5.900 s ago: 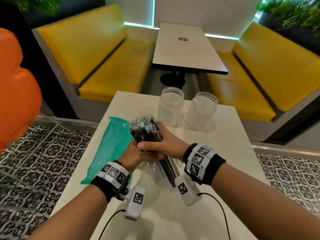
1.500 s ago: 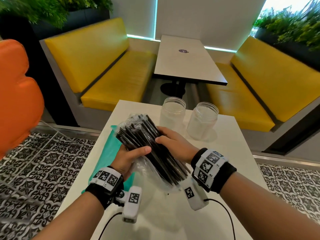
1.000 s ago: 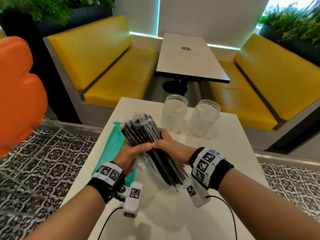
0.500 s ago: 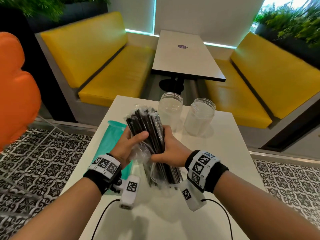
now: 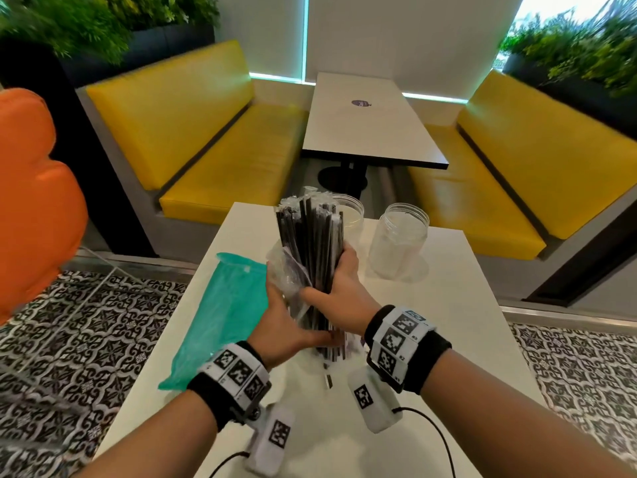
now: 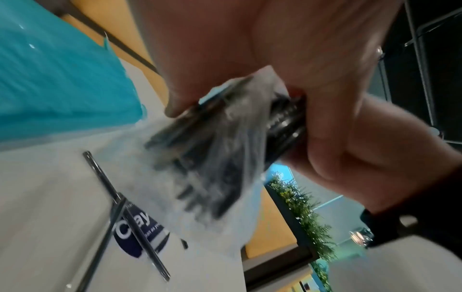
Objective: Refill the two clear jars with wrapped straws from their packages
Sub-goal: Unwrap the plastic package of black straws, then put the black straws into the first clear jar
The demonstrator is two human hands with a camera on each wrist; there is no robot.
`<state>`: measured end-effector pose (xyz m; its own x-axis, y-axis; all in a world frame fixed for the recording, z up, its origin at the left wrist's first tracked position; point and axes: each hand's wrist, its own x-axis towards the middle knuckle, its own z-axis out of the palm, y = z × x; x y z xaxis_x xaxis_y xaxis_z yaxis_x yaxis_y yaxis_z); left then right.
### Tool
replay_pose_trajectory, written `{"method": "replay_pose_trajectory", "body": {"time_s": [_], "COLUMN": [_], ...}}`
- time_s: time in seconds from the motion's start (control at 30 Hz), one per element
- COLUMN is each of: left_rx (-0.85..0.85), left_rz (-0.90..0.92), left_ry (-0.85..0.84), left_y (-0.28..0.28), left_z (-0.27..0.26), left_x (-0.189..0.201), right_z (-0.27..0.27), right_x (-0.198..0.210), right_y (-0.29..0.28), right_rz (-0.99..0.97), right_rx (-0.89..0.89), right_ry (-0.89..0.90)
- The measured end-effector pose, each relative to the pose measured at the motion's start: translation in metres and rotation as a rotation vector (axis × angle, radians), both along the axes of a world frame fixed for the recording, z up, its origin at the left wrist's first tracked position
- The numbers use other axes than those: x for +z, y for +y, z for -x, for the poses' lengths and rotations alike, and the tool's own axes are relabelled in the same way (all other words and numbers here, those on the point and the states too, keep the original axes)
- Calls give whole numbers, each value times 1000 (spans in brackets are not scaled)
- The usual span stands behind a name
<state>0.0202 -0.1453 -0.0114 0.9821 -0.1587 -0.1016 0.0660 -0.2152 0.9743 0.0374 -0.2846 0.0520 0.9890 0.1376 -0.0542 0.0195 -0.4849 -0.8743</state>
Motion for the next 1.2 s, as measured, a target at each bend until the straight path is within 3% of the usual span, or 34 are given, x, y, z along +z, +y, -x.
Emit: {"method": "replay_pose_trajectory", "body": {"time_s": [0.13,0.2,0.33,0.4,0.53,0.83,0.97,1.07,1.2], "left_rx": [-74,-78,170,289,431,316,354,403,439], "left_rz": [50,-30,-10,21,202,291,318,369,376], "left_ry": [-43,-97,-84,-96,34,109,117,110,124], "left_y": [-14,-17,-15,-11,-4,-5,-4,2,10], "left_z": [1,2,5,4,0,5,2,0,-1], "left_x": [12,14,10,7,8,6,2,2,1], "right_z": [3,2,1,-2,-8,-12,-14,-23,-39], "right_x": [3,7,18,22,27,14,8,8,4], "right_y": [10,11,17,23,22,-13,-18,-21,-28], "right_rz": [104,143,167,117,-56,-177,-204,-373,-426], "right_rx": [24,78,201,243,269,103,74,28,74], "right_ry": [11,18,46,73,130,151,134,187,290]}}
